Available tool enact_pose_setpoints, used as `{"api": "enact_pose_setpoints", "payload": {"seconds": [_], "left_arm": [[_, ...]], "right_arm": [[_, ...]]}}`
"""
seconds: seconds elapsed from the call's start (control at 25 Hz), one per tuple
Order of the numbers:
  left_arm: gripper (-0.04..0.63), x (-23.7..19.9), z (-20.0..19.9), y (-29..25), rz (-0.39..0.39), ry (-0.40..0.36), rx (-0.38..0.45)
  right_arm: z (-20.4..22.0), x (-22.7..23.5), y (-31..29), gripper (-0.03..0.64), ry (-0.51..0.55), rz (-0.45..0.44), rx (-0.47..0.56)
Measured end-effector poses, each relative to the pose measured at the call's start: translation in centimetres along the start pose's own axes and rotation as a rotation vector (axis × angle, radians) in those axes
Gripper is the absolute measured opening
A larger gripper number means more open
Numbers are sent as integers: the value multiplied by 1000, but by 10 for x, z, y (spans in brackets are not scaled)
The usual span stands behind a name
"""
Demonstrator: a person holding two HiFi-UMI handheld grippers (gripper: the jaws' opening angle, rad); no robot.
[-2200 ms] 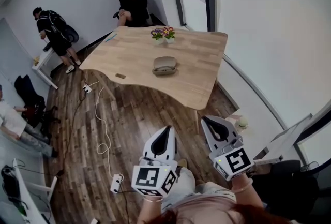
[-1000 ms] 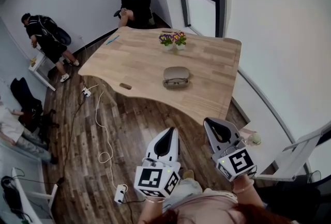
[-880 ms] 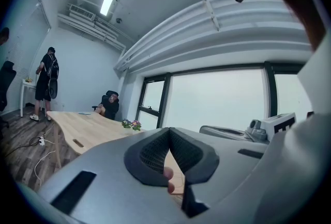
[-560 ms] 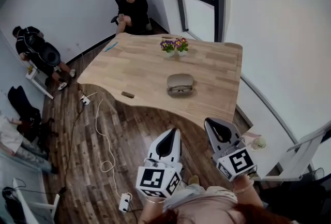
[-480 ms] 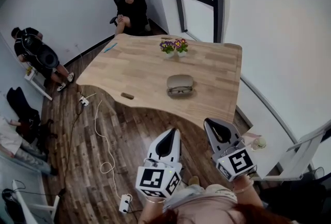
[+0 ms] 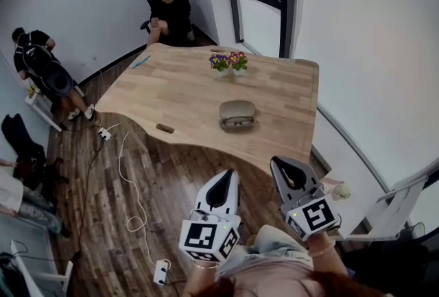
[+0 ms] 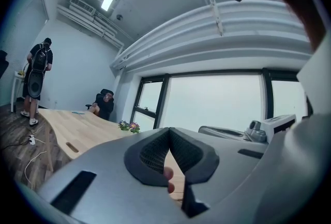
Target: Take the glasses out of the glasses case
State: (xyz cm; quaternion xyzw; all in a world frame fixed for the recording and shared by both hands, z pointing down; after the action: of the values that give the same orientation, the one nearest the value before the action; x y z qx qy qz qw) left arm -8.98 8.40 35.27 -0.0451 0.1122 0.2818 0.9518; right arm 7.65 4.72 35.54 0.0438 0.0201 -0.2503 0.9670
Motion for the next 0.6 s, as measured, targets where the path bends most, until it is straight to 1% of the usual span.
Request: {"api": "enact_pose_setpoints", "payload": {"seconds": [0.28, 0.6], "left_arm": [[0, -8, 1, -6, -1, 2, 2], [2, -27, -5, -26, -5, -17, 7]], "right_arm": [[4, 1, -11, 0, 0, -6, -2], [11, 11, -39, 1, -8, -11, 2]]}}
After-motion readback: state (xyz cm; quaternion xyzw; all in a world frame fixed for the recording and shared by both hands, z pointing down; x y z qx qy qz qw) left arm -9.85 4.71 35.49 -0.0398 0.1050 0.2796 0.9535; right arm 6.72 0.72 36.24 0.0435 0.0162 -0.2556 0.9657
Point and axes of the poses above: the fingertips, and each gripper's own axes: y backward along the fingers, x to its right, z out of its underside, the point moved 7 cm from there along y, backward along the fingers, and after that the axes turned 11 degrees about z, right-handed, at the moved point
